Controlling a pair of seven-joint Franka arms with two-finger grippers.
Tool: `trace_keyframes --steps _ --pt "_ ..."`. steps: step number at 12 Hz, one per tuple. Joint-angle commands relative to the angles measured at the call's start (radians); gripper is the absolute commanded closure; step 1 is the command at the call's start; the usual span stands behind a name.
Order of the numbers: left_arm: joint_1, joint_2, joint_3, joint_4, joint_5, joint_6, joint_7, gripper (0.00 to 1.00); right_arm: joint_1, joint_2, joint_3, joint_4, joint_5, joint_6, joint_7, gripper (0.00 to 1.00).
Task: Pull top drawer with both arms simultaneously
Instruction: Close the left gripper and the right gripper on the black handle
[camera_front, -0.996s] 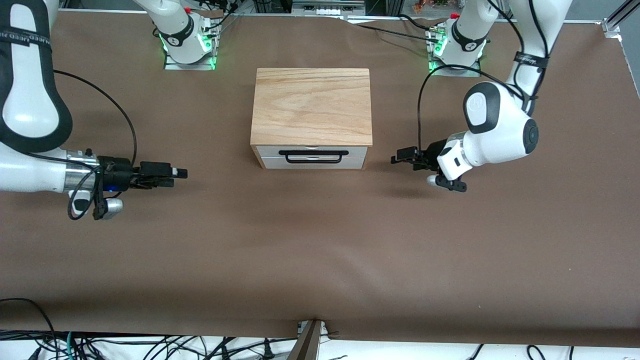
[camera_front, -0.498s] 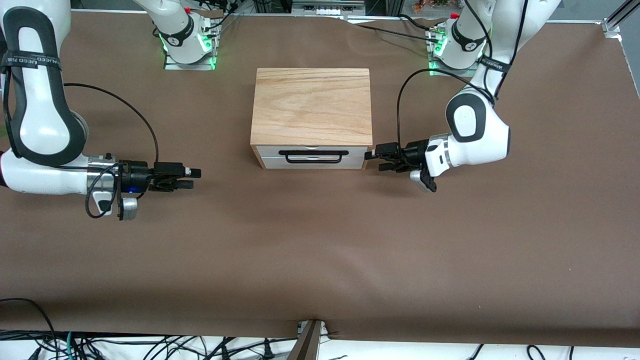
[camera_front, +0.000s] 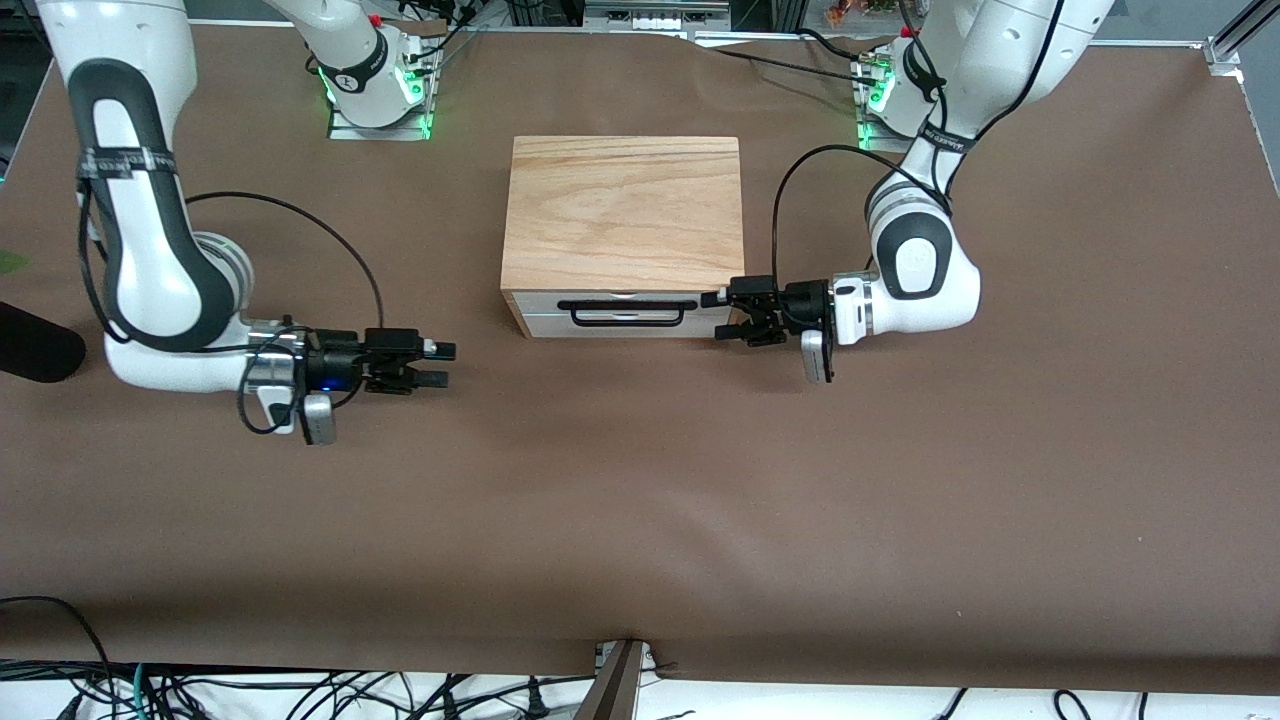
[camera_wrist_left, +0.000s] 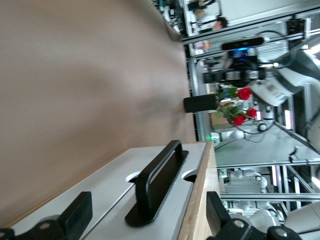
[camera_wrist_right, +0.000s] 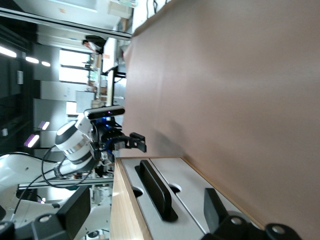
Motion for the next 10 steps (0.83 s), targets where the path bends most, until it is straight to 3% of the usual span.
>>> trace_keyframes --steps 1,5,8,10 --pt "-0.007 0.051 0.004 0.016 -0.066 -0.029 0.120 0.01 0.045 0.029 0.000 -0.040 0.102 0.053 -0.089 0.00" --pt "-0.036 0.103 0.003 0.054 -0.138 -0.033 0.146 0.05 0.074 0.082 0.005 -0.055 0.217 0.049 -0.209 0.00" --pt "-0.051 0.125 0.003 0.065 -0.172 -0.056 0.180 0.08 0.074 0.107 0.063 -0.051 0.294 0.053 -0.252 0.00" --pt "-0.056 0.125 0.003 0.064 -0.172 -0.067 0.182 0.16 0.082 0.122 0.095 -0.051 0.349 0.065 -0.313 0.00"
